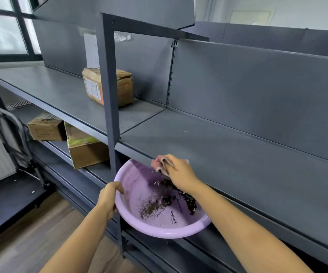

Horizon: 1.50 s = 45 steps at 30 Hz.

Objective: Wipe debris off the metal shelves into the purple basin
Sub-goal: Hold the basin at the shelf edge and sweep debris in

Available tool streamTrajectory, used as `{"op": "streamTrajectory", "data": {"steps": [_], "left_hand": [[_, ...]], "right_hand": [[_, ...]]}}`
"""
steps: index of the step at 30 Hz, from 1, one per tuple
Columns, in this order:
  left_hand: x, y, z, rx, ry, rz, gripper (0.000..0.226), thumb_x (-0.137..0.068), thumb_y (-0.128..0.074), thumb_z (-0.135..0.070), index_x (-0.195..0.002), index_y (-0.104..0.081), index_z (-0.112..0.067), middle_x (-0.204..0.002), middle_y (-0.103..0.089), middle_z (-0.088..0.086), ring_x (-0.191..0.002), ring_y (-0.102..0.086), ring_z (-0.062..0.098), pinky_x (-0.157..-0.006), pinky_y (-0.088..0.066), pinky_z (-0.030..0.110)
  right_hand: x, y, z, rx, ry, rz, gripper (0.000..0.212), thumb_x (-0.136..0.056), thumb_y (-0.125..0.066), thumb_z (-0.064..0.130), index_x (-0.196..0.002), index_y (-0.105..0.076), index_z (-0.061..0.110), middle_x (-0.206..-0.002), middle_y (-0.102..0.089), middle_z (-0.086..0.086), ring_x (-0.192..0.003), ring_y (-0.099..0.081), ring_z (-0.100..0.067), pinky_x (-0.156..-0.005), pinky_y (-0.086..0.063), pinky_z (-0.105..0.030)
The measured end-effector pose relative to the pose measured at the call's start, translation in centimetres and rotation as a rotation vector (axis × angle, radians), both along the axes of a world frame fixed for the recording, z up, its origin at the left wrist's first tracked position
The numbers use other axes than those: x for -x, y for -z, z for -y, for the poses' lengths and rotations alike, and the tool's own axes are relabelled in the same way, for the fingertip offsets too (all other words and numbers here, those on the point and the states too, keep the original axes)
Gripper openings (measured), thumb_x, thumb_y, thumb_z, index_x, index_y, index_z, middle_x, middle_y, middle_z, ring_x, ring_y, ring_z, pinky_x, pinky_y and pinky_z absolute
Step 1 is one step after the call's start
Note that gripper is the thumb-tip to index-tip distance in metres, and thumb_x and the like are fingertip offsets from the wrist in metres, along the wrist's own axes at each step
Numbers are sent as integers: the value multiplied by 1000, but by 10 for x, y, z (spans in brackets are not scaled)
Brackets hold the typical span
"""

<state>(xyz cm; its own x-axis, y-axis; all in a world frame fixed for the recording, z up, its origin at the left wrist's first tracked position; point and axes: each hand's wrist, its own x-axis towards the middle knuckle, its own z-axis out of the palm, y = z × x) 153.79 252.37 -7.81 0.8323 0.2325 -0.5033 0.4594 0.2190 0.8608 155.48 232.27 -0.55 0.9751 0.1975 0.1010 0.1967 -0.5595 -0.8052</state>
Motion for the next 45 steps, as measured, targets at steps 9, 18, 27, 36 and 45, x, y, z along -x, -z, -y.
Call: {"op": "streamTrajectory", "data": {"steps": [9, 18, 27, 36, 45], "left_hand": [[8, -12, 13, 1, 41, 31, 66, -38, -54, -14, -99, -59, 8, -93, -66, 32, -72, -60, 40, -77, -50, 57], [3, 0, 15, 14, 84, 63, 83, -26, -57, -19, -105, -61, 6, -98, -66, 33, -76, -63, 44, -80, -46, 66], [5, 6, 22, -1, 90, 46, 83, -23, -57, -21, -101, -62, 6, -99, -65, 34, -70, -61, 41, -77, -48, 62], [8, 6, 19, -43, 133, 26, 86, -24, -58, -22, -104, -61, 7, -94, -66, 33, -72, -62, 42, -73, -48, 52], [21, -9, 36, 5, 108, 31, 55, -44, -52, -8, -97, -59, 7, -96, -64, 29, -75, -58, 39, -74, -51, 53]], "right_hand": [[22, -4, -5, -71, -38, -50, 26, -98, -38, -3, -115, -56, 2, -100, -56, -2, -80, -56, 6, -65, -41, -1], [-1, -37, 68, 85, 161, 148, 21, -99, -40, 15, -104, -58, 24, -108, -66, 1, -100, -61, -19, -92, -47, -37], [18, -7, 28, 397, 158, 81, 28, -100, -38, 18, -122, -54, 24, -111, -64, -3, -90, -56, -21, -67, -35, -27], [45, 7, -6, 273, -36, 162, 29, -94, -41, 10, -115, -57, 23, -112, -66, -4, -102, -58, -29, -87, -45, -42], [50, -27, 96, 284, 409, 207, 25, -97, -36, 16, -112, -55, 25, -106, -64, 4, -95, -58, -25, -84, -46, -40]]}}
